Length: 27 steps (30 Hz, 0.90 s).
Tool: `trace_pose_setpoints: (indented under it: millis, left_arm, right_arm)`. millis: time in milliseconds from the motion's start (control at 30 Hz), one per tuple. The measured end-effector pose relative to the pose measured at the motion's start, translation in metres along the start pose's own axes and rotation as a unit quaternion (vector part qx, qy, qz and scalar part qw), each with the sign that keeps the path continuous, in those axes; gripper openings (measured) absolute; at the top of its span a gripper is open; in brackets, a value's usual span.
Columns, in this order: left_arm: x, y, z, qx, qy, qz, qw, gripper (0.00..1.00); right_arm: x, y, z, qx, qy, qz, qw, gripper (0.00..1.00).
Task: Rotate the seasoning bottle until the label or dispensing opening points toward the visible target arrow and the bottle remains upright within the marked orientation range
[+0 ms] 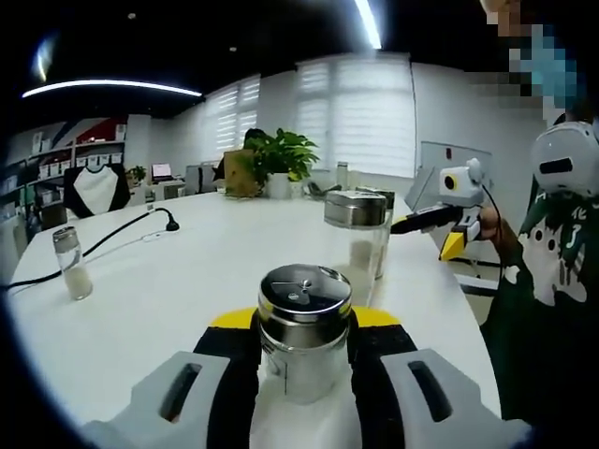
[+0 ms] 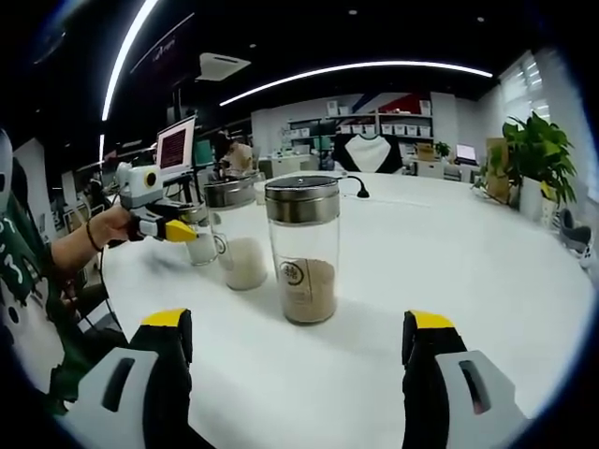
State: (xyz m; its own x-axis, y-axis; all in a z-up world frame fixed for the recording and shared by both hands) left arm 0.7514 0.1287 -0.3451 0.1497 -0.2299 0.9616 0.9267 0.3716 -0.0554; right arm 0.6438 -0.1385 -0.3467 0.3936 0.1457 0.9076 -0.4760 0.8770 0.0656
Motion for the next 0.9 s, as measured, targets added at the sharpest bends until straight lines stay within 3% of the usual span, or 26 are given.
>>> trace_pose_setpoints:
  millis: [667,900]
  left_arm:
    - [-0.002,-0.006,0.002,0.097,0.001,0.029,0.9948,0.38]
    - [-0.002,-0.012,0.002,0.141,-0.005,0.04,0.9891,0.38]
  right_arm:
    - [-0.001,0.001,0.0,0.0,0.009,0.003,1.0,0.95]
    - [0.0,0.001,0.0,-0.001,0.009,0.006,0.9999,0.95]
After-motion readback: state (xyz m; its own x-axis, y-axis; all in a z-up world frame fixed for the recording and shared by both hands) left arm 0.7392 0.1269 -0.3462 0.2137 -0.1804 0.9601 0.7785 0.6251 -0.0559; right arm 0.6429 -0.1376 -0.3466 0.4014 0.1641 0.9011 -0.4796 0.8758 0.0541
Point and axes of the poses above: the point that each gripper's makers call its tool centre point, and the gripper's own axes: z roughly backward along the fingers, y roughly to its left, x roughly out of its top, the point moved 6 cm from there along z, roughly backward along the fingers, and after that the axes turned 2 degrees about y, right-handed, at the moved point
